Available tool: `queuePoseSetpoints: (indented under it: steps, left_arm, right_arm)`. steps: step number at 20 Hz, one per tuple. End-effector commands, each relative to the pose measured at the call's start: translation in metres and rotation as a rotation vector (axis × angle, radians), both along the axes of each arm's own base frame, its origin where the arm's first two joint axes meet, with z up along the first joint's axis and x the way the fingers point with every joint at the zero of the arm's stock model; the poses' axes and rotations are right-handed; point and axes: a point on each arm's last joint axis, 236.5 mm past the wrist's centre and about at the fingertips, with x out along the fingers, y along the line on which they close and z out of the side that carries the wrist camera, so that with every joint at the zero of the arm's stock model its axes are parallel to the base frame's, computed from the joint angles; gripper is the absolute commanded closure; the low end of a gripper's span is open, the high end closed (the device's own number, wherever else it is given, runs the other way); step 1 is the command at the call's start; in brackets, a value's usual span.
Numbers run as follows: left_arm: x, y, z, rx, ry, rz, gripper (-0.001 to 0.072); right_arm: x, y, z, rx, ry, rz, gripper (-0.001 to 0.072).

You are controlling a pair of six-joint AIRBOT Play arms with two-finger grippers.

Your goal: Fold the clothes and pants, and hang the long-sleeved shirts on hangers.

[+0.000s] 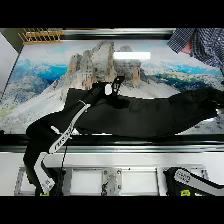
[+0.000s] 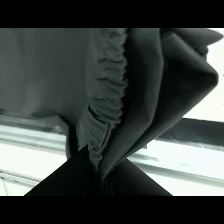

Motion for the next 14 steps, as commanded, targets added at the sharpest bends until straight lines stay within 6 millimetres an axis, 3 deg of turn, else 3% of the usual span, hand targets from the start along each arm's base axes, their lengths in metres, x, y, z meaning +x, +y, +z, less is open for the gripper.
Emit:
queuePoseSetpoints:
  steps: [1, 5, 7, 14]
  left_arm:
    - [-0.013, -0.027, -0.018, -0.030, 0.053, -0.038, 0.0704]
    - [-0.017, -0.034, -0.021, -0.032, 0.049, -0.054, 0.0704]
    - [-0.017, -0.033, -0.021, -0.032, 0.048, -0.053, 0.0704]
    - [-0.013, -0.032, -0.018, -0.036, 0.040, -0.045, 0.0704]
  right_arm:
    - [0.011, 0.044, 0.056, 0.132, -0.192, 0.062, 0.0690]
    - [0.036, 0.088, 0.117, 0.342, -0.414, 0.108, 0.0691]
    - [0.039, 0.107, 0.136, 0.429, -0.459, 0.134, 0.0691]
    - [0.054, 0.176, 0.153, 0.489, -0.528, 0.249, 0.0691]
